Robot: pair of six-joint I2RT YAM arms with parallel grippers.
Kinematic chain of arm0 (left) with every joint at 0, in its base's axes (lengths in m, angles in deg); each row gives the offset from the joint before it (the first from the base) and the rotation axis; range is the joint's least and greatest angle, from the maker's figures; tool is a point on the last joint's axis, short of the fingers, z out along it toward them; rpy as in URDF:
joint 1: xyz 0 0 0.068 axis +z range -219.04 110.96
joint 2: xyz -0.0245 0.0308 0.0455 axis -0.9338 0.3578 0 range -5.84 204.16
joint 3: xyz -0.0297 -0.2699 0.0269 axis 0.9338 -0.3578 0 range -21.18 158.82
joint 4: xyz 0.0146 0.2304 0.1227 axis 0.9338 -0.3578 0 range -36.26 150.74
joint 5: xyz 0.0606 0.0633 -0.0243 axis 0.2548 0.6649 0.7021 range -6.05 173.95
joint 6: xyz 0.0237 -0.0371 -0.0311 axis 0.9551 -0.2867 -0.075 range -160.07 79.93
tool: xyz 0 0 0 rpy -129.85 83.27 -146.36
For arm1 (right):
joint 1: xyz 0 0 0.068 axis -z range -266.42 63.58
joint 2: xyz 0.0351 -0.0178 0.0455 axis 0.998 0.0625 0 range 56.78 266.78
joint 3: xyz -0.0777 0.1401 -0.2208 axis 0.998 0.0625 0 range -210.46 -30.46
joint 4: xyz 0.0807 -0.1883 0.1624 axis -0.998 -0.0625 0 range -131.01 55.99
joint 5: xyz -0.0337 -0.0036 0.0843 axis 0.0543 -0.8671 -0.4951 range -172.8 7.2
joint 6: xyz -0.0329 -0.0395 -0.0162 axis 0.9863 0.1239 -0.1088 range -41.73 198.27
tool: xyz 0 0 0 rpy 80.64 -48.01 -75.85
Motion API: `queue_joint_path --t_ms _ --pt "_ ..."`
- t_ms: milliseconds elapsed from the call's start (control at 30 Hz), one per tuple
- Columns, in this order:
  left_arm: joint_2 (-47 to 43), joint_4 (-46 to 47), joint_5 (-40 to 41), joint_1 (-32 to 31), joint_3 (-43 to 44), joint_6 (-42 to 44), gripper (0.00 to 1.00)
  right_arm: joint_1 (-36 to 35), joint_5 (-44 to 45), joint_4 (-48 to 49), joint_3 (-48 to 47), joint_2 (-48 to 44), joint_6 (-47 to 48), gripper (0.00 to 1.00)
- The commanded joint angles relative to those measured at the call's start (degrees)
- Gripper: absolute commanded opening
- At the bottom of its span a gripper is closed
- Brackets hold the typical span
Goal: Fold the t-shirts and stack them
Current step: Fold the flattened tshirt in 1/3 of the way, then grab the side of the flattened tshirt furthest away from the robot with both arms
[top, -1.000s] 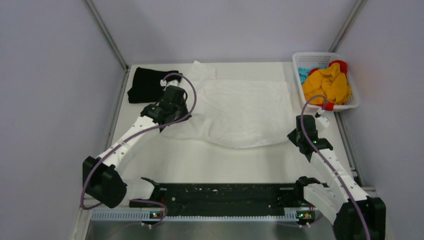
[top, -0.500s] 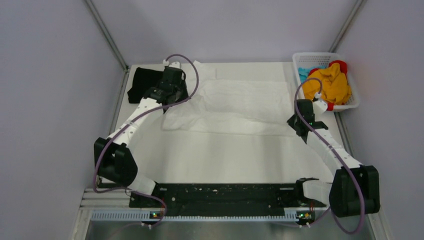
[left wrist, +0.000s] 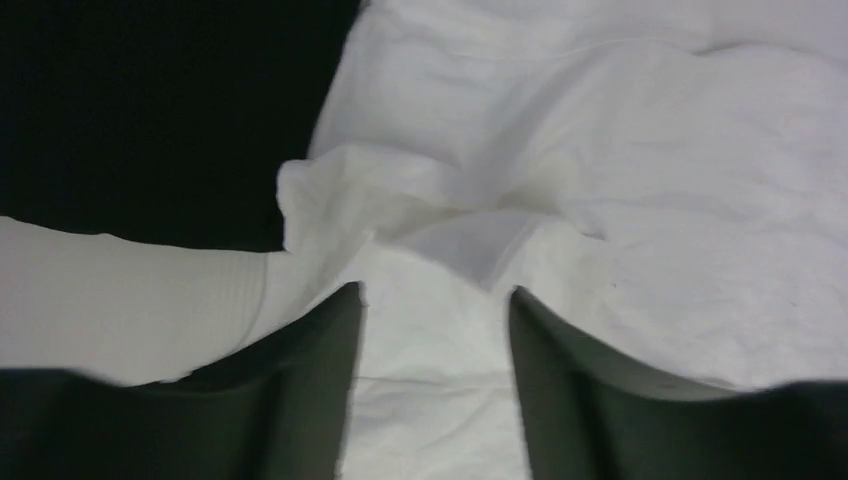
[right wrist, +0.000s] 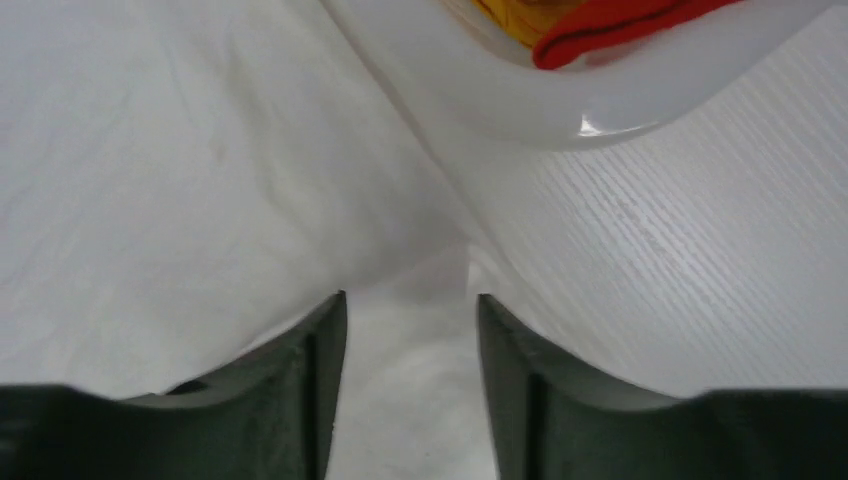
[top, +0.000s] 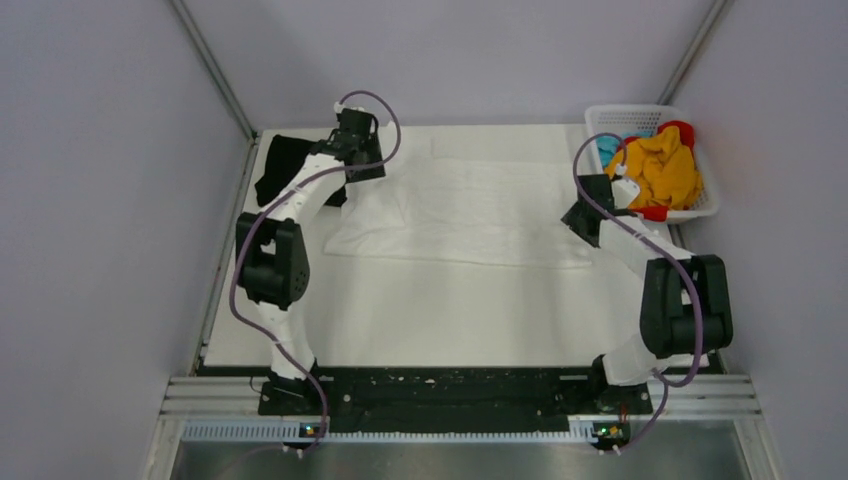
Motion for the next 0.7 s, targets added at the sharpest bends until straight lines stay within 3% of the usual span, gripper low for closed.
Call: queue_joint_path --t_ms 0,33,67,133,267,400,667 --pt "6.43 -9.66 7.67 2.75 9.95 -4.03 0.71 0.85 -0.53 0.46 -7.47 2.48 2.66 0.61" --pt "7.23 -11.76 7.65 3.27 11.58 -4.56 0.93 0.83 -1.14 -0.35 -7.79 2.24 2.77 0.66" --pt "7.36 -12.62 7.48 3.53 12.22 -5.01 0.98 0.81 -1.97 -1.01 -7.71 1.7 2.89 0.69" --pt "5.89 -13.1 5.25 3.62 11.47 -5.76 0.99 0.59 -4.49 -1.48 -6.27 -0.29 3.28 0.71" --pt "0.48 -7.53 -7.06 3.62 3.87 -6.77 0.99 -2.36 -8.98 1.82 -1.18 -4.7 5.11 0.98" --pt "-3.03 0.6 -20.05 3.14 -7.24 -10.52 0.99 -6.15 -12.95 4.62 1.45 -3.81 5.35 0.99" --pt "-1.03 3.88 -19.14 2.83 -21.93 -12.33 0.99 -9.54 -21.46 8.46 4.17 5.11 7.54 0.97"
